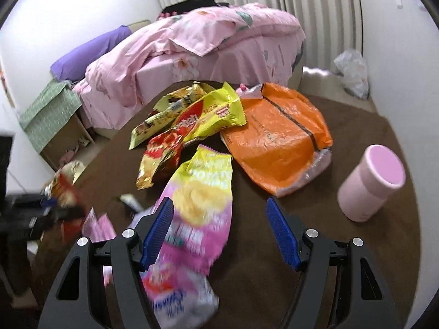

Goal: Collect trash
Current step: 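Grasp the red chip bag with the left gripper while the right reaches toward wrappers, then grasp the white-and-pink candy wrapper with the right gripper while the left holds the chip bag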

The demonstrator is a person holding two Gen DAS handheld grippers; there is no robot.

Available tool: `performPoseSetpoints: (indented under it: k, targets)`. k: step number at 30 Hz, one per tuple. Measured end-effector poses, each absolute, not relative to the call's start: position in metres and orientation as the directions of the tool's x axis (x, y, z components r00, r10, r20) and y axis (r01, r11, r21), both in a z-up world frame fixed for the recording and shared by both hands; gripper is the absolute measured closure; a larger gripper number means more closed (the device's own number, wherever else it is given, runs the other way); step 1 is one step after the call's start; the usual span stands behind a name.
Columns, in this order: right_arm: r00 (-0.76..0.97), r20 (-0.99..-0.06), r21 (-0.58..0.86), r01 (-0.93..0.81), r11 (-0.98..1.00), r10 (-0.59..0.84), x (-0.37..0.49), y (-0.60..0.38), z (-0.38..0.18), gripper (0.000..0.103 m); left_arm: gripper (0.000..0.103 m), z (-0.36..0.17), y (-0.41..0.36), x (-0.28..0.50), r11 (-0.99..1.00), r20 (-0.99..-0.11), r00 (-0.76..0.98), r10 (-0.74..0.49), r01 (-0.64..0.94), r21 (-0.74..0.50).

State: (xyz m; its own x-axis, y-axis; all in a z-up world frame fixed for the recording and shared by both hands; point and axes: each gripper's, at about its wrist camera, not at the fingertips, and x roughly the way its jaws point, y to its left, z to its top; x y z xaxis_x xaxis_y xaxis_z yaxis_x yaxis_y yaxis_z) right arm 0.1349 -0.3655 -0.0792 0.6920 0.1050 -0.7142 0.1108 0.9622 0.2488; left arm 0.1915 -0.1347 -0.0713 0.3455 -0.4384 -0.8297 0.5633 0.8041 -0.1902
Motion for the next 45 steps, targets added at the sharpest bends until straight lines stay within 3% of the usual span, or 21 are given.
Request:
performPoseSetpoints:
  k: [3, 8, 15, 22, 24, 26, 30, 35, 44, 45]
  targets:
    - [0.665, -0.734, 0.272, 0.102, 0.957, 0.138, 0.148, -0.364, -0.088, 0.037, 0.074, -0.07, -0.129, 0.185, 0.8, -0.828, 0.344, -0.443, 0.568, -0.192]
    - [0.644, -0.735, 0.332, 0.07, 0.941, 0.212, 0.141, -0.363, -0.093, 0.066, 0.074, -0.068, -0.127, 0.177, 0.793, -0.826, 0.353, -0.439, 0.584, -0.172]
    - [0.636, -0.753, 0.3, 0.105, 0.948, 0.167, 0.108, -0.375, -0.091, 0.082, 0.074, -0.066, -0.126, 0.169, 0.769, -0.814, 0.331, -0.478, 0.606, -0.205]
    - [0.652, -0.753, 0.23, 0.134, 0.964, 0.088, 0.08, -0.381, -0.083, 0.081, 0.074, -0.067, -0.119, 0.168, 0.736, -0.796, 0.294, -0.529, 0.627, -0.257]
    - [0.656, -0.746, 0.238, 0.094, 0.967, 0.119, 0.077, -0.376, -0.08, 0.08, 0.074, -0.067, -0.119, 0.166, 0.735, -0.798, 0.294, -0.526, 0.63, -0.252]
    - [0.641, -0.74, 0.279, 0.018, 0.96, 0.203, 0.075, -0.365, -0.079, 0.068, 0.074, -0.067, -0.118, 0.165, 0.734, -0.8, 0.296, -0.522, 0.633, -0.245]
    - [0.596, -0.752, 0.246, -0.142, 0.959, 0.281, 0.073, -0.332, -0.081, 0.067, 0.074, -0.068, -0.118, 0.162, 0.726, -0.807, 0.286, -0.516, 0.646, -0.236]
    - [0.55, -0.803, 0.176, -0.148, 0.973, 0.229, 0.078, -0.315, -0.097, 0.067, 0.074, -0.068, -0.115, 0.157, 0.719, -0.809, 0.275, -0.52, 0.653, -0.239]
    - [0.587, -0.763, 0.24, -0.129, 0.962, 0.269, 0.052, -0.323, -0.088, 0.067, 0.053, -0.076, -0.119, 0.152, 0.682, -0.809, 0.215, -0.547, 0.674, -0.282]
    - [0.599, -0.757, 0.223, -0.138, 0.965, 0.26, 0.047, -0.324, -0.088, 0.059, 0.052, -0.077, -0.119, 0.152, 0.683, -0.809, 0.214, -0.547, 0.673, -0.284]
